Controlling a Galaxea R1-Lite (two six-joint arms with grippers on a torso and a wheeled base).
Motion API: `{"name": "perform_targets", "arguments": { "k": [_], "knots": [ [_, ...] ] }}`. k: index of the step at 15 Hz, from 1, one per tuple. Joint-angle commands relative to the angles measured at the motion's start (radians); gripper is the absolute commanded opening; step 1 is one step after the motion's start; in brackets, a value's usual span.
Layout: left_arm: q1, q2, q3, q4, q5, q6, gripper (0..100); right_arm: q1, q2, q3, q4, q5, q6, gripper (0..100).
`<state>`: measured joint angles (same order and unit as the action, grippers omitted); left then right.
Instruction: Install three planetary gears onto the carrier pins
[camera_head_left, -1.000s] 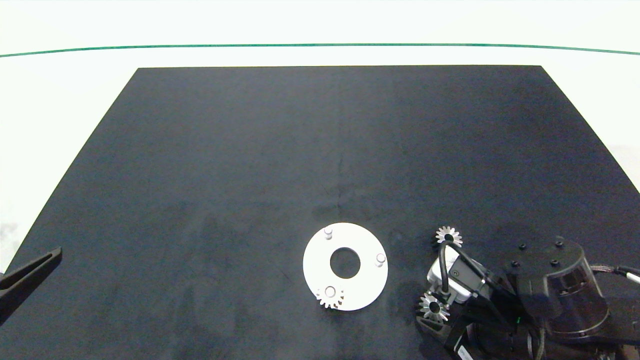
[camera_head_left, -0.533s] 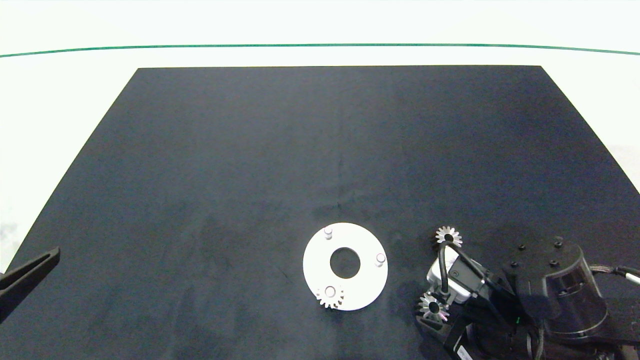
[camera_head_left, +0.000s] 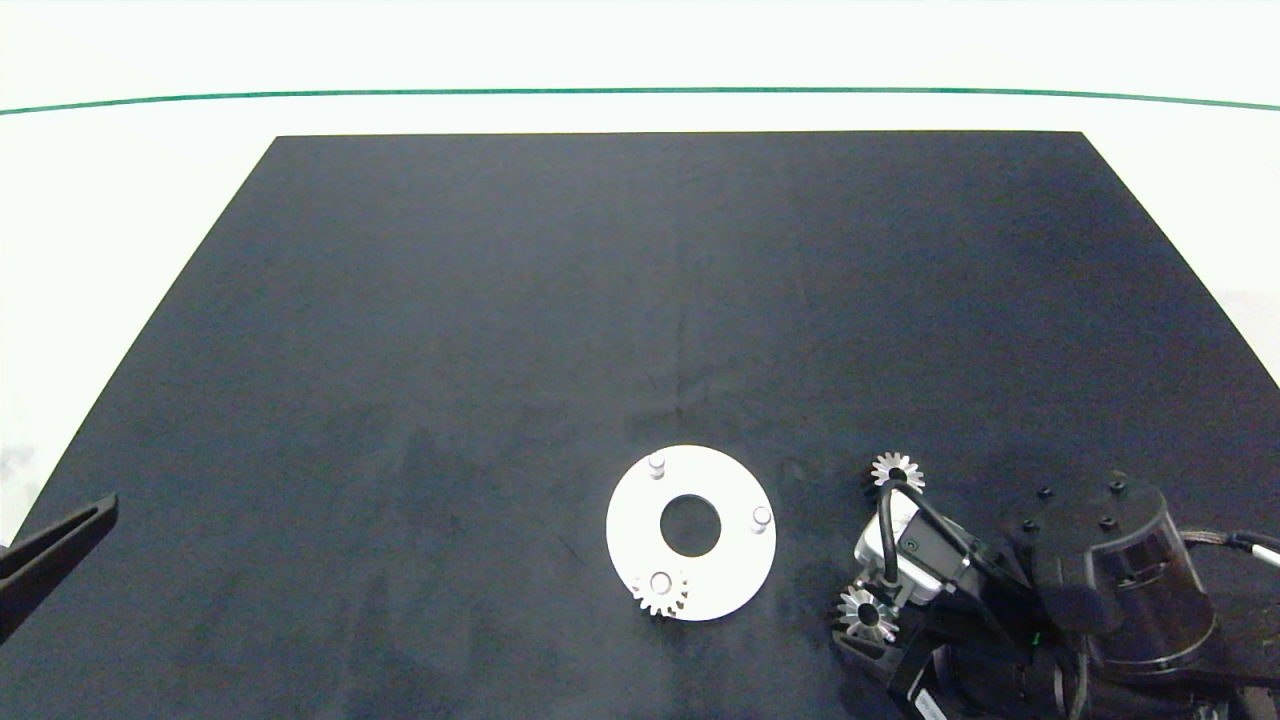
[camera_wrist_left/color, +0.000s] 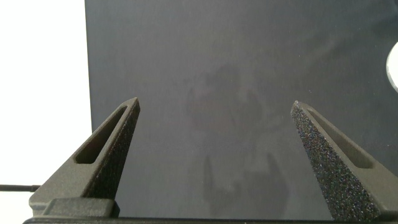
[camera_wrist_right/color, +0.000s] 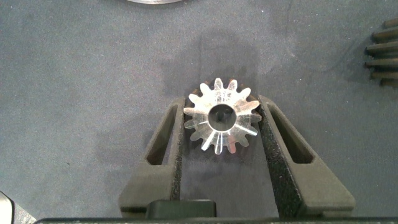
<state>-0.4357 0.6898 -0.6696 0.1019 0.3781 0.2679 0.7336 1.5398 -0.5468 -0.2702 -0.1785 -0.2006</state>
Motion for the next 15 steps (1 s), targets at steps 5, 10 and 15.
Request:
{"name": "perform_targets", "arguments": {
  "k": [5, 10, 15],
  "knots": [
    [0.000, 0.004, 0.001, 0.001, 0.001, 0.001, 100, -0.005, -0.004, 0.004, 0.002, -0.004, -0.002, 1],
    [0.000, 0.004, 0.007, 0.001, 0.002, 0.002, 100, -0.013, -0.033, -0.038, 0.034, -0.013, -0.010, 1],
    [0.000, 0.005, 0.008, 0.001, 0.001, 0.002, 100, -0.007, -0.086, -0.193, 0.209, -0.012, -0.010, 1]
  ]
}}
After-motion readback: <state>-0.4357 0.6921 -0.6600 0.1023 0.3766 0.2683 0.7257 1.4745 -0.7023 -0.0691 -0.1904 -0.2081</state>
